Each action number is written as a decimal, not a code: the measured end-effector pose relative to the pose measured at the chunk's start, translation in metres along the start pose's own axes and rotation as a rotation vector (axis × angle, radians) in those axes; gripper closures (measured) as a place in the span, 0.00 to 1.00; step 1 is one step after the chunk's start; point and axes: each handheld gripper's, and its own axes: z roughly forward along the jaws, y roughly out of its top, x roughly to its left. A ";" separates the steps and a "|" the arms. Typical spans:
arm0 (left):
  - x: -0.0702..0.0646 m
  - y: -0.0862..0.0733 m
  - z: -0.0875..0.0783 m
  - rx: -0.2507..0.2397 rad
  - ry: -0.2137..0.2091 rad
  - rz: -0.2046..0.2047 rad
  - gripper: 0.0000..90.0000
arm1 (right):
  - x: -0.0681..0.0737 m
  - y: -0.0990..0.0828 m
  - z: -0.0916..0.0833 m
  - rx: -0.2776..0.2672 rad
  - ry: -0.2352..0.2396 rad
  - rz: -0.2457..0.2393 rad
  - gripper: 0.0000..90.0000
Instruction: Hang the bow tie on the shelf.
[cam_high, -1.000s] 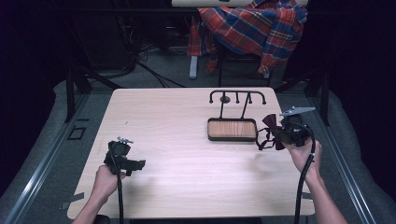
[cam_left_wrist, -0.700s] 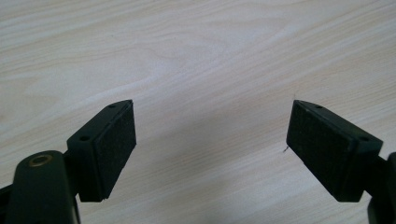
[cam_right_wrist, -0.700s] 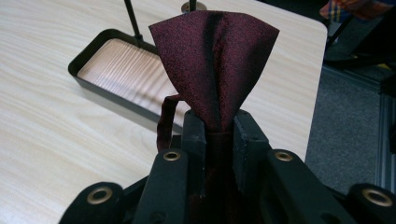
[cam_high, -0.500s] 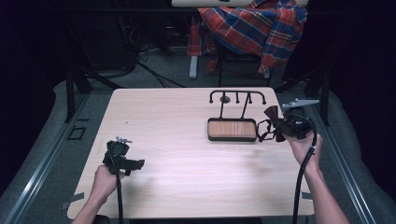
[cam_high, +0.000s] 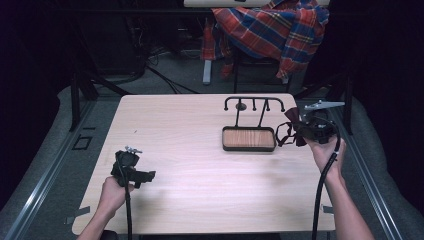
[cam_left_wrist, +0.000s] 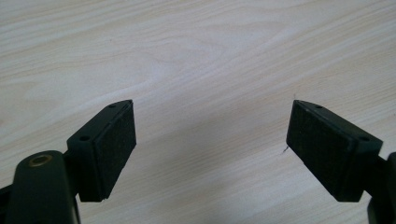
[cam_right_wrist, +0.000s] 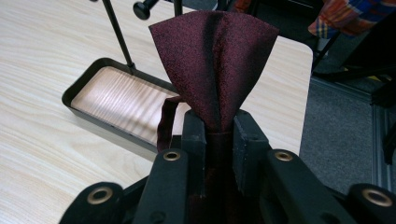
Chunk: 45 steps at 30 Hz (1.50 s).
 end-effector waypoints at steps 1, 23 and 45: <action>0.000 0.000 0.000 0.000 0.000 0.000 0.18 | 0.000 0.000 0.000 0.000 0.000 0.000 0.86; 0.000 0.000 0.001 0.008 -0.002 0.004 0.18 | 0.001 0.021 -0.005 -0.059 0.016 -0.003 0.86; 0.000 0.000 0.003 0.013 -0.002 0.006 0.18 | -0.007 0.039 0.002 -0.103 -0.007 0.023 0.86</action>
